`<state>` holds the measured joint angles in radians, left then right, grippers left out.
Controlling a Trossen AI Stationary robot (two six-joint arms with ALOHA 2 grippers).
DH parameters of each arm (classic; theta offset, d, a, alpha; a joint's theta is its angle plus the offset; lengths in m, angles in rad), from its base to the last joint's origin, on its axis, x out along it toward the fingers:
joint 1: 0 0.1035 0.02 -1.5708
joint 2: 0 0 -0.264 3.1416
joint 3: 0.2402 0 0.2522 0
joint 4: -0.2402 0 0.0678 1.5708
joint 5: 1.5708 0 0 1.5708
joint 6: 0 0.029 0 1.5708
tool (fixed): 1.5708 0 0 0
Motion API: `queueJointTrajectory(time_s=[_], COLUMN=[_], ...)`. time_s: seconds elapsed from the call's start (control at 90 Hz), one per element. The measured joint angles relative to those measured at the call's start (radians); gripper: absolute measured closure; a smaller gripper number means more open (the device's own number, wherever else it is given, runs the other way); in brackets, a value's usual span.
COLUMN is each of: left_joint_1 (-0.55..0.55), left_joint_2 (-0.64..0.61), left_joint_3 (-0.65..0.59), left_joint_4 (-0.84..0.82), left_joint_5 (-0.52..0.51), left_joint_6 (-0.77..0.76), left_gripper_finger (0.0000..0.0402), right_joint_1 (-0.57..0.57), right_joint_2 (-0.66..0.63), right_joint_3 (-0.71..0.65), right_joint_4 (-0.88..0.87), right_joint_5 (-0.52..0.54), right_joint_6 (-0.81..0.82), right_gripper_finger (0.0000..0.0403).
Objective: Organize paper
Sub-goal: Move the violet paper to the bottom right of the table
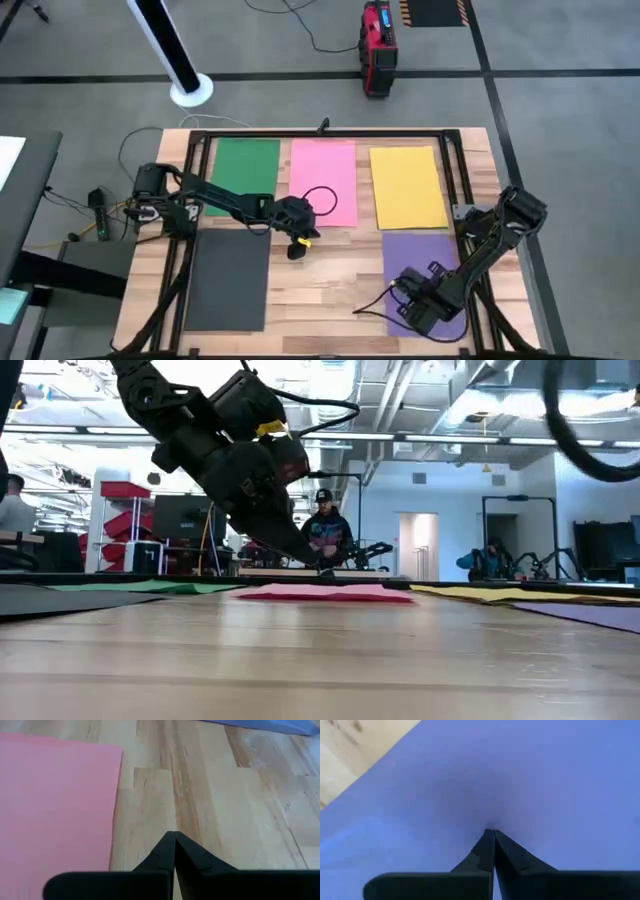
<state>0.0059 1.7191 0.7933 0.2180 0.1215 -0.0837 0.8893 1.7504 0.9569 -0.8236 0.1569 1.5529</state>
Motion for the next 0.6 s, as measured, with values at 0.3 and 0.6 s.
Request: queueJointTrajectory(time_s=[0.3,0.6], left_joint_1=[0.0,0.0], left_joint_2=[0.0,0.0], left_joint_3=[0.0,0.0], left_joint_4=[-0.001,-0.002], left_joint_5=[0.0,0.0], left_joint_6=[0.0,-0.008], left_gripper_finger=[0.0401,0.0401], right_joint_1=[0.007,0.007], right_joint_2=[0.002,0.006], right_joint_3=[0.007,0.079], right_joint_4=[-0.013,-0.032], right_joint_5=[-0.008,-0.006], right_joint_6=[-0.02,-0.095], right_gripper_finger=[0.0403,0.0403])
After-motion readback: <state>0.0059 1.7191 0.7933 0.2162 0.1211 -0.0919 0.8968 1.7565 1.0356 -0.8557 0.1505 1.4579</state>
